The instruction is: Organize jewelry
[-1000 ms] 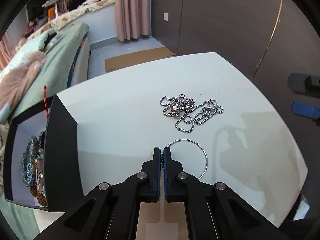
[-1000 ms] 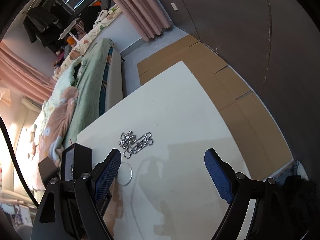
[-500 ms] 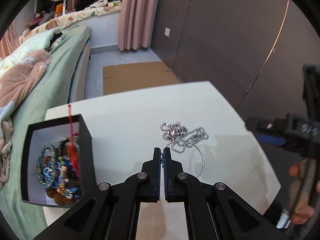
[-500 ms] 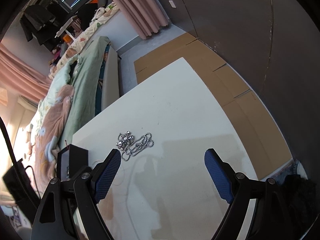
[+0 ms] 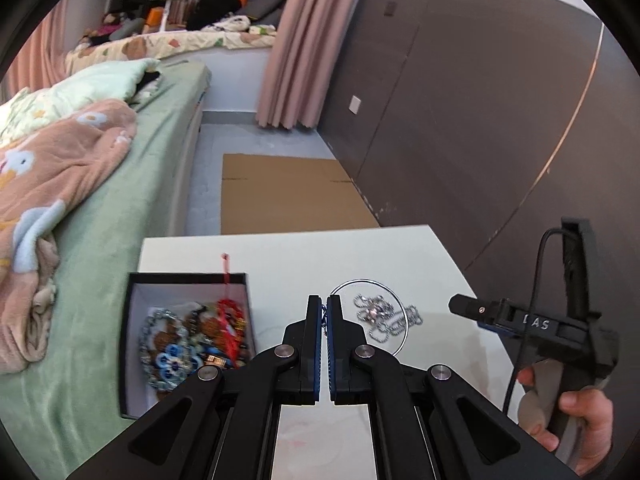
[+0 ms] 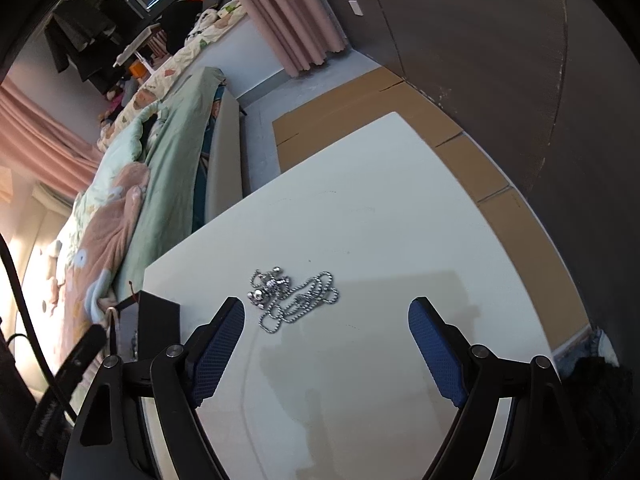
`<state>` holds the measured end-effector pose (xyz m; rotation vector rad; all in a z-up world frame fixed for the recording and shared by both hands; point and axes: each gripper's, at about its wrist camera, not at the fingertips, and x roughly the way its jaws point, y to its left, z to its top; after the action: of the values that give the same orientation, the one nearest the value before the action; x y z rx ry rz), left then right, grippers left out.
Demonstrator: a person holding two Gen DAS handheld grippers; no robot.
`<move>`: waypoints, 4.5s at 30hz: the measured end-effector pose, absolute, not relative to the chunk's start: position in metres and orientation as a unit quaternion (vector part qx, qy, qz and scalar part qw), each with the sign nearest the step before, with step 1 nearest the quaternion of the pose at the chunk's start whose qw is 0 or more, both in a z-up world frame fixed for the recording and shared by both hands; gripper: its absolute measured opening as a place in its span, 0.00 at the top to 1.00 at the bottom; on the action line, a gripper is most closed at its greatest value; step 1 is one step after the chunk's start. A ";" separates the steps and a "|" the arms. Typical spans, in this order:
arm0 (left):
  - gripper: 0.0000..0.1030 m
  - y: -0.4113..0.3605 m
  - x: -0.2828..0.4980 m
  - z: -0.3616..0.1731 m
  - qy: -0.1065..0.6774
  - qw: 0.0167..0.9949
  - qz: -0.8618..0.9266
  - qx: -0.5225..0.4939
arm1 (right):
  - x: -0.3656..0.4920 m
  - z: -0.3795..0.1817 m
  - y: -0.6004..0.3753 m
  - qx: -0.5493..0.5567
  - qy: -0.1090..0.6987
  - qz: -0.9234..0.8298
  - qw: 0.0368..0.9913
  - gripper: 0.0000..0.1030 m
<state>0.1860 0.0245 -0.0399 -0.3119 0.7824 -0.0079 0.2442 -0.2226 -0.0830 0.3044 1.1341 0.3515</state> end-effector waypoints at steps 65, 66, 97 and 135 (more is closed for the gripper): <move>0.37 0.112 0.179 -0.051 0.392 0.887 0.062 -0.235 | 0.237 -0.066 -0.151 0.105 0.498 0.154 0.847 0.85; 0.37 0.113 0.179 -0.050 0.391 0.888 0.065 -0.234 | 0.235 -0.062 -0.151 0.110 0.493 0.160 0.848 0.85; 0.00 0.196 0.136 -0.023 0.311 0.894 0.095 -0.309 | 0.190 0.062 -0.010 0.038 0.421 0.303 0.854 0.85; 0.00 0.085 0.084 0.036 0.369 0.912 0.057 -0.171 | 0.135 0.071 -0.151 0.043 0.443 0.243 0.862 0.21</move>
<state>0.0836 0.0848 0.0356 -0.3534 0.7598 0.1167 0.1349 -0.1506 0.0705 0.0903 0.9302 0.5090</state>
